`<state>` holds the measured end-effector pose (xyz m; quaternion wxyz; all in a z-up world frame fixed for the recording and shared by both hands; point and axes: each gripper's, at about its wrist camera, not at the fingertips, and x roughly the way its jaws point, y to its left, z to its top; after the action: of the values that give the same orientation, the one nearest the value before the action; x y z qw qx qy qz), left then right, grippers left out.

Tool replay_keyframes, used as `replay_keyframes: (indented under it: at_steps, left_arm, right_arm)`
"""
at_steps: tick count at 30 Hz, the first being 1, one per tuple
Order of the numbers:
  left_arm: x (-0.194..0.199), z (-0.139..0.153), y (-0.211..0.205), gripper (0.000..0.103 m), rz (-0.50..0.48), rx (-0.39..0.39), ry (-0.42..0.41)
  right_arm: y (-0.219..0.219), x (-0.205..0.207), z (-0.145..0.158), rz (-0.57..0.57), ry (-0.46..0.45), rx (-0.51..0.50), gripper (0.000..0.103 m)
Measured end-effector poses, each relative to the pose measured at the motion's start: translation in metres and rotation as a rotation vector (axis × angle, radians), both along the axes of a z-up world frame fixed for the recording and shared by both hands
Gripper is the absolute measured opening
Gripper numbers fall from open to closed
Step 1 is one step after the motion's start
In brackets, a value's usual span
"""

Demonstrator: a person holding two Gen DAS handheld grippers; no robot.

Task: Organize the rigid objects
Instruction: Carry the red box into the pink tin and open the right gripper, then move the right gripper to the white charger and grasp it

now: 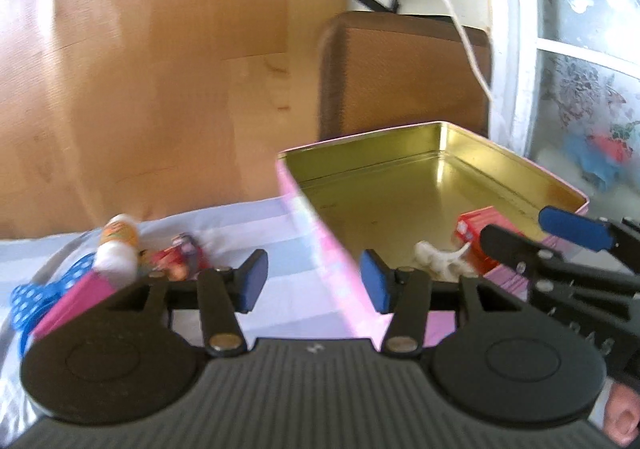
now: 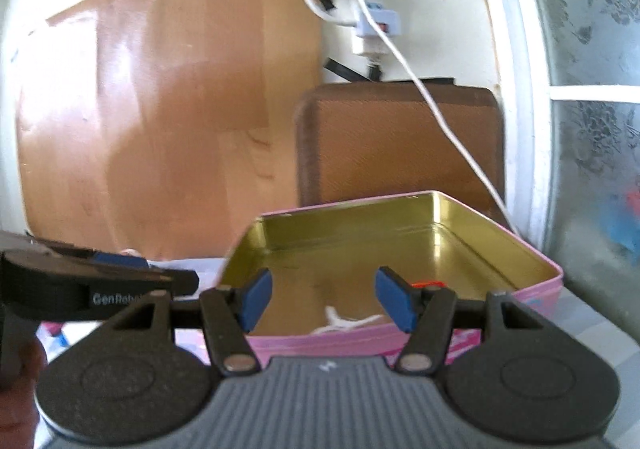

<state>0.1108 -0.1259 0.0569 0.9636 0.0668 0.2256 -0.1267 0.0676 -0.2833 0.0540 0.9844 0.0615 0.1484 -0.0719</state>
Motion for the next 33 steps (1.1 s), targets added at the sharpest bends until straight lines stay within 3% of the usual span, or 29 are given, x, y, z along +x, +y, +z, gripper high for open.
replay_keyframes:
  at_steps: [11, 25, 33]
  left_arm:
    - [-0.015, -0.030, 0.089, 0.055, 0.155, 0.011, 0.030]
    - [-0.012, -0.063, 0.174, 0.055, 0.332, 0.007, 0.082]
    - [-0.008, -0.066, 0.195, 0.055, 0.337, -0.101, 0.094]
  right_arm:
    - [0.073, 0.002, 0.001, 0.130, 0.019, -0.034, 0.059]
    - [0.144, 0.037, -0.021, 0.287, 0.153, -0.069, 0.057]
    - [0.166, 0.062, -0.034, 0.332, 0.217, -0.075, 0.057]
